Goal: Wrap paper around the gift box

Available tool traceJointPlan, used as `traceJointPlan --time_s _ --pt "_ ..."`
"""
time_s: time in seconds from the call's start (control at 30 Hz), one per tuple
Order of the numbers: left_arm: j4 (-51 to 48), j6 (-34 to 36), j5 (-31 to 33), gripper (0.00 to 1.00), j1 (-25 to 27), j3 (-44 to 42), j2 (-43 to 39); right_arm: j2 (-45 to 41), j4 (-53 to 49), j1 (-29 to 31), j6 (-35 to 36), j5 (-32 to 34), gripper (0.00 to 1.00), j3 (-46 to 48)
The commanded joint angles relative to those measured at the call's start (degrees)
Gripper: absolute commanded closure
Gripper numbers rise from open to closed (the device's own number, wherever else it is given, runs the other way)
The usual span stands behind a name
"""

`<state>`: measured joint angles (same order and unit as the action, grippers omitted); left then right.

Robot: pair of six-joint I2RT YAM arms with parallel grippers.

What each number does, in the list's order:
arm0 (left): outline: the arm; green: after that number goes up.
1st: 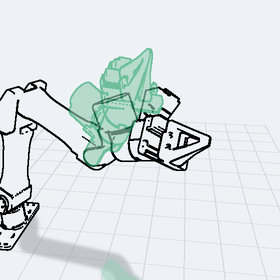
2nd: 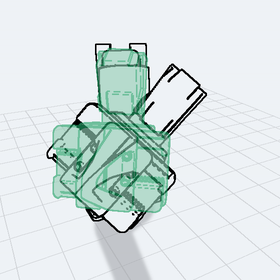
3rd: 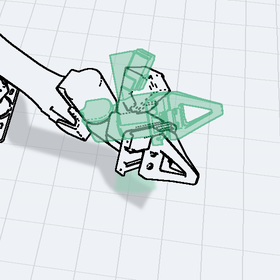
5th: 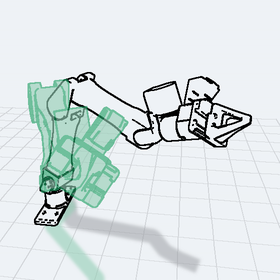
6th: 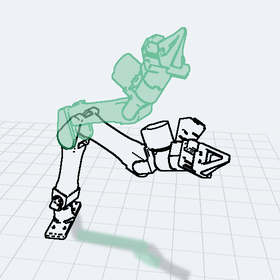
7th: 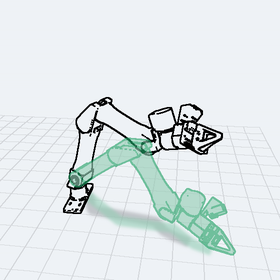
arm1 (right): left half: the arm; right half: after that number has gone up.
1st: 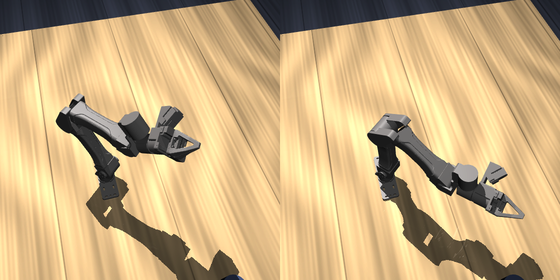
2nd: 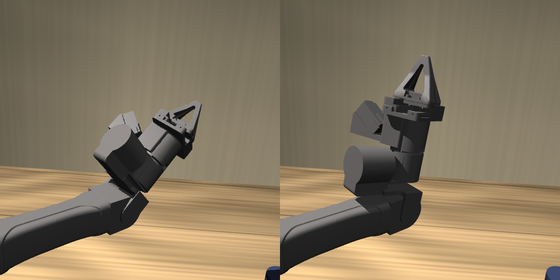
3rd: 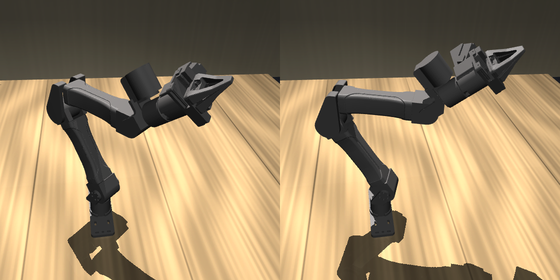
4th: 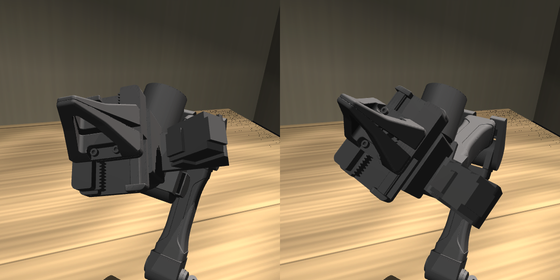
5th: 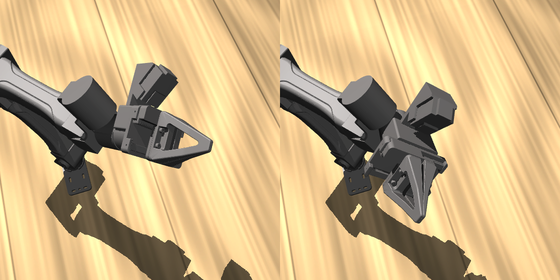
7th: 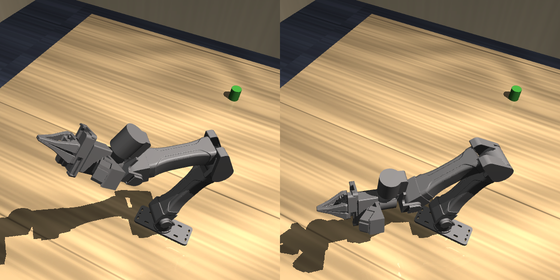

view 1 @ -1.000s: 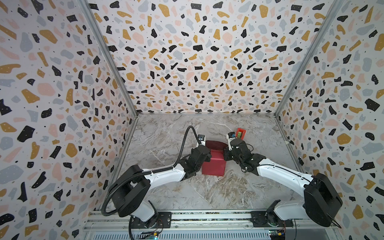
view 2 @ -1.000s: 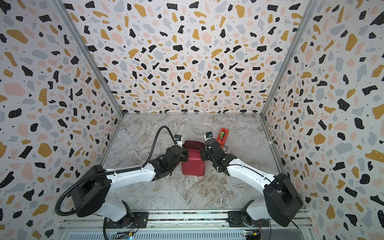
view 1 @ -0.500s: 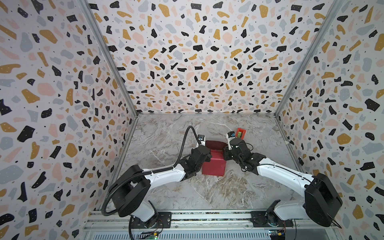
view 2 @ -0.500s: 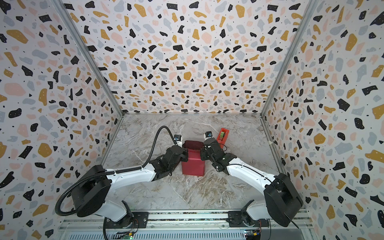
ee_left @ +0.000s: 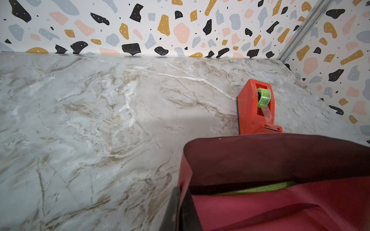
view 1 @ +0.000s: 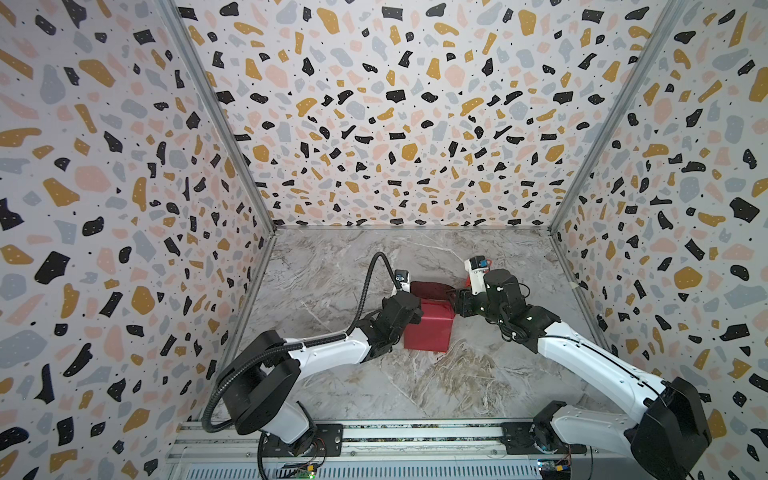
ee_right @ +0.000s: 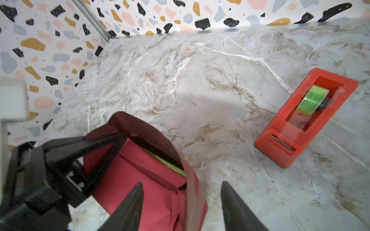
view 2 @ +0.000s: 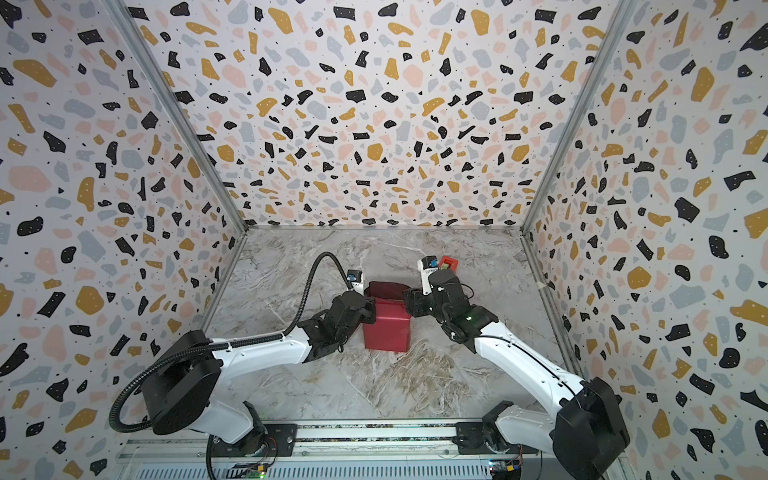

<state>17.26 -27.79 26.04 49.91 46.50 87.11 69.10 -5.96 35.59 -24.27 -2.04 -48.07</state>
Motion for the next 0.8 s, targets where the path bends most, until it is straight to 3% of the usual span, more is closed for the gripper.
traceJointPlan --time_s 0.0,0.17,0.47,0.67,0.77 --pt "0.6 -0.3 0.4 1.00 0.2 -1.0 -1.1 1.8 0.2 1.7 -0.5 2.0 0.46 0.0" --pt "0.6 -0.3 0.3 1.00 0.2 -1.0 -1.3 4.6 1.3 2.4 -0.5 5.7 0.74 -0.5" --pt "0.7 -0.3 0.1 1.00 0.3 -1.1 -1.1 6.0 0.8 2.8 0.5 7.1 1.00 -2.3" --pt "0.8 -0.6 -0.3 0.99 0.3 -0.9 -2.0 6.4 0.1 3.5 1.1 7.6 1.00 -2.7" --pt "0.2 -0.3 0.3 0.80 0.3 -0.6 -3.7 5.6 0.4 3.5 1.3 7.8 1.00 -2.2"
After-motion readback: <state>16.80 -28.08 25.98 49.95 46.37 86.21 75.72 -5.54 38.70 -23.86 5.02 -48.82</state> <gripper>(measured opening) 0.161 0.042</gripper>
